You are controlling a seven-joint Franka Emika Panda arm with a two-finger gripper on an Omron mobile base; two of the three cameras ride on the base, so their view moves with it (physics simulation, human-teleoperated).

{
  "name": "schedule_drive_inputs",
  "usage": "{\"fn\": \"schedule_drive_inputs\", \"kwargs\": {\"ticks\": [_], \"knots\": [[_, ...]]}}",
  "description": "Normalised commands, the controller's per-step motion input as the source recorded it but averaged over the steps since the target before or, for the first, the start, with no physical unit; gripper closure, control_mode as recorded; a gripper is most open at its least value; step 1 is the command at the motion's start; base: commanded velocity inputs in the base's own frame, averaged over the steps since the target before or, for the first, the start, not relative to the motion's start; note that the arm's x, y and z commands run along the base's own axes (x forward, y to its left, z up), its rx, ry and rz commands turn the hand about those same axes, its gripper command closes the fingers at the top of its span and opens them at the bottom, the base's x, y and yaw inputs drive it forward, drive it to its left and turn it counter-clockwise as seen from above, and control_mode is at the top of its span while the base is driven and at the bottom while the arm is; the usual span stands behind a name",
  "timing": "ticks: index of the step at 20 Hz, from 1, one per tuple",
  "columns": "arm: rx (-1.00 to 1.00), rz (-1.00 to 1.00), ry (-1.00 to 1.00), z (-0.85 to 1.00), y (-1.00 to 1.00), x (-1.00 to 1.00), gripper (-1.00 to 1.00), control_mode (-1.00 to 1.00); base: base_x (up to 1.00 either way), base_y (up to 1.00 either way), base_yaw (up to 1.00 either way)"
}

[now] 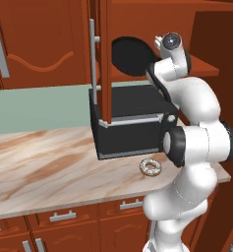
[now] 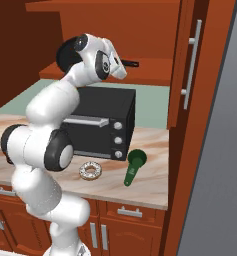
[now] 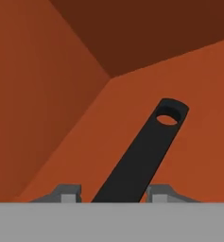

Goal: Pick the pan from the cabinet and place it on the stove. Then turn on the stove burner for the pan.

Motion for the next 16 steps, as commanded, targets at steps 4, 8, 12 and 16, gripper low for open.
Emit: {"fn": "schedule_drive_inputs", "kwargs": {"ticks": [4,8,12,16], "knots": [[0.00,0.00,-0.19,0.14,-0.02,-0.74,1.00,-1.00,0.00,0.00,0.00],[0.00,-0.01,-0.14,0.22,-0.01,-0.84,1.00,-1.00,0.00,0.00,0.00],[0.00,-0.03,-0.10,0.22,-0.01,-0.85,1.00,-1.00,0.00,0.00,0.00],[0.00,-0.04,-0.06,0.14,-0.02,-0.84,1.00,-1.00,0.00,0.00,0.00]]}}
